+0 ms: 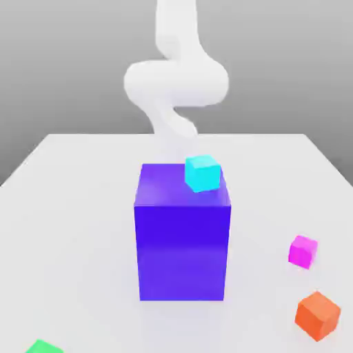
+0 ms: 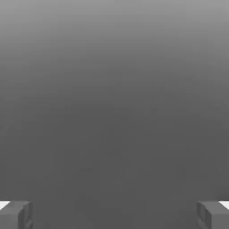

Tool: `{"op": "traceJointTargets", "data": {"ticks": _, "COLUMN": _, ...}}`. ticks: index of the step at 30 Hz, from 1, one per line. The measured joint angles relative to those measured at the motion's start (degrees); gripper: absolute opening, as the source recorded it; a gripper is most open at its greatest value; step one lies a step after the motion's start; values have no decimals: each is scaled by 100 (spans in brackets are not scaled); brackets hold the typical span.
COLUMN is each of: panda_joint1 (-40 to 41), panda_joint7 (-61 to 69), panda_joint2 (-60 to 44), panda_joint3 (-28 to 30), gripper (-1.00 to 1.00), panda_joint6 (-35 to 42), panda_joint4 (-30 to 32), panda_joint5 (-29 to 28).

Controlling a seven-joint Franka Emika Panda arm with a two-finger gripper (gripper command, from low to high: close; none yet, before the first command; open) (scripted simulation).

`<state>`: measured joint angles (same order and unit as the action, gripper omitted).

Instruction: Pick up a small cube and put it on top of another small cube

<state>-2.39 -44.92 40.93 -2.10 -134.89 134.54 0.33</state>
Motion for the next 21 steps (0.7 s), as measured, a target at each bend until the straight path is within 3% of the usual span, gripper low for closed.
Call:
{"op": "traceJointTargets", "data": {"ticks": 13, "panda_joint1": -1296, "panda_joint7": 367, "panda_joint2": -2742, "panda_joint3": -1328, "gripper": 0, "panda_joint6": -1727, "panda_joint4": 1501, "panda_joint5": -13}}
{"op": "traceJointTargets", "data": {"ticks": 21, "panda_joint1": -2162, "panda_joint7": 160, "panda_joint2": -4447, "panda_joint3": -1940, "gripper": 0, "panda_joint6": -2766, "panda_joint4": 2353, "panda_joint5": -603}}
